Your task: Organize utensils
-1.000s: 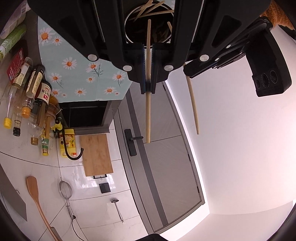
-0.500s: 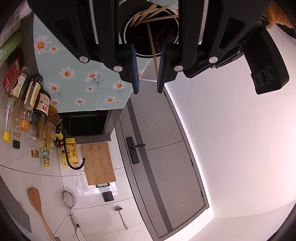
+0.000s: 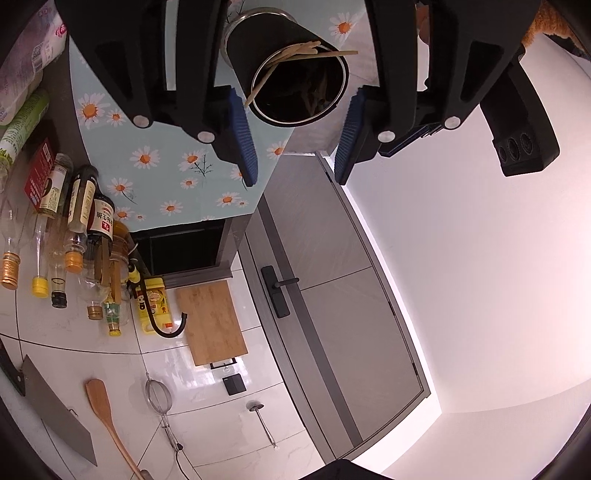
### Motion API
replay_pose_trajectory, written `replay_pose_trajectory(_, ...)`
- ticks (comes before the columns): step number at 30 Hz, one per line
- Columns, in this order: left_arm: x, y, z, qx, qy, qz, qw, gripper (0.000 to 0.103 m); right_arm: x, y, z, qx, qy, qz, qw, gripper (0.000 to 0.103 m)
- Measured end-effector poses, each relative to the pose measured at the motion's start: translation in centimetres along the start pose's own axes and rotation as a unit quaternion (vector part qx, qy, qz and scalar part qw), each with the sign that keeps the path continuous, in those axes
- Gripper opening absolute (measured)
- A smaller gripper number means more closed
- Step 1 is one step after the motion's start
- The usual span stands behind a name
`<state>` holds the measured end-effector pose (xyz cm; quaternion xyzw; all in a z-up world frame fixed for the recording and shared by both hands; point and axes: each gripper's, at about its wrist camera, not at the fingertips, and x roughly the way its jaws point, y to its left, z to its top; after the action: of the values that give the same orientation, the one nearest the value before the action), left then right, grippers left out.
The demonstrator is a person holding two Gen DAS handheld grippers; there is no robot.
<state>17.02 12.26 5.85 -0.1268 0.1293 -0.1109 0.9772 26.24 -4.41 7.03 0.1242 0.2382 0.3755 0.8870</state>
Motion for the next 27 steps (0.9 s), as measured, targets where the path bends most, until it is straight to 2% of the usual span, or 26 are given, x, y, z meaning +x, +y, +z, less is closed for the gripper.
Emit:
replay_pose_trajectory(2, -0.8, -0.3, 0.3, -0.001, -0.003, 0.002, 1.0, 0.017, -0.9, 0.1, 0.1, -0.001, -0.002, -0.001, 1.0, 0.045)
replay_pose_trajectory(3, -1.3, -0.5, 0.4, 0.001, -0.004, 0.003, 1.0, 0.021, -1.5, 0.1, 0.1, -0.002, 0.0, -0.001, 1.0, 0.046)
replay_pose_trajectory(4, -1.9, -0.7, 0.6, 0.002, -0.004, 0.007, 1.0, 0.033, -2.1, 0.1, 0.1, -0.004, 0.001, -0.001, 1.0, 0.049)
replay_pose_trajectory(6, -3.0, -1.0, 0.7, 0.003, -0.005, 0.013, 0.9999, 0.049, -3.3, 0.3, 0.1, -0.009, 0.005, -0.007, 1.0, 0.051)
replay_pose_trajectory(9, -4.6, -1.6, 0.4, 0.013, -0.002, 0.015, 0.9998, 0.049, -4.4, 0.2, -0.3, -0.013, 0.028, -0.02, 0.999, 0.051)
replay_pose_trajectory(13, -6.3, -2.4, -0.3, 0.018, 0.008, 0.026, 0.9995, 0.05, -4.7, -0.6, -1.8, 0.001, 0.096, -0.036, 0.995, 0.052)
replay_pose_trajectory(15, -6.8, -2.8, -0.7, 0.019, 0.029, 0.035, 0.9988, 0.055, -4.8, -0.8, -2.8, -0.003, 0.128, -0.044, 0.991, 0.052)
replay_pose_trajectory(18, -6.8, -3.1, -1.6, 0.018, 0.07, 0.036, 0.9968, 0.06, -4.1, -1.3, -4.9, -0.004, 0.193, -0.063, 0.979, 0.052)
replay_pose_trajectory(21, -6.7, -3.4, -2.9, 0.018, 0.095, 0.04, 0.9945, 0.06, -2.3, -2.8, -7.4, 0.018, 0.281, -0.092, 0.955, 0.052)
replay_pose_trajectory(22, -6.6, -3.4, -3.1, 0.018, 0.102, 0.041, 0.9938, 0.06, -1.9, -3.2, -8.4, 0.028, 0.303, -0.085, 0.949, 0.052)
replay_pose_trajectory(27, -6.1, -4.0, -5.4, 0.017, 0.148, 0.035, 0.9882, 0.06, -0.4, -4.3, -12.3, 0.04, 0.369, -0.083, 0.925, 0.052)
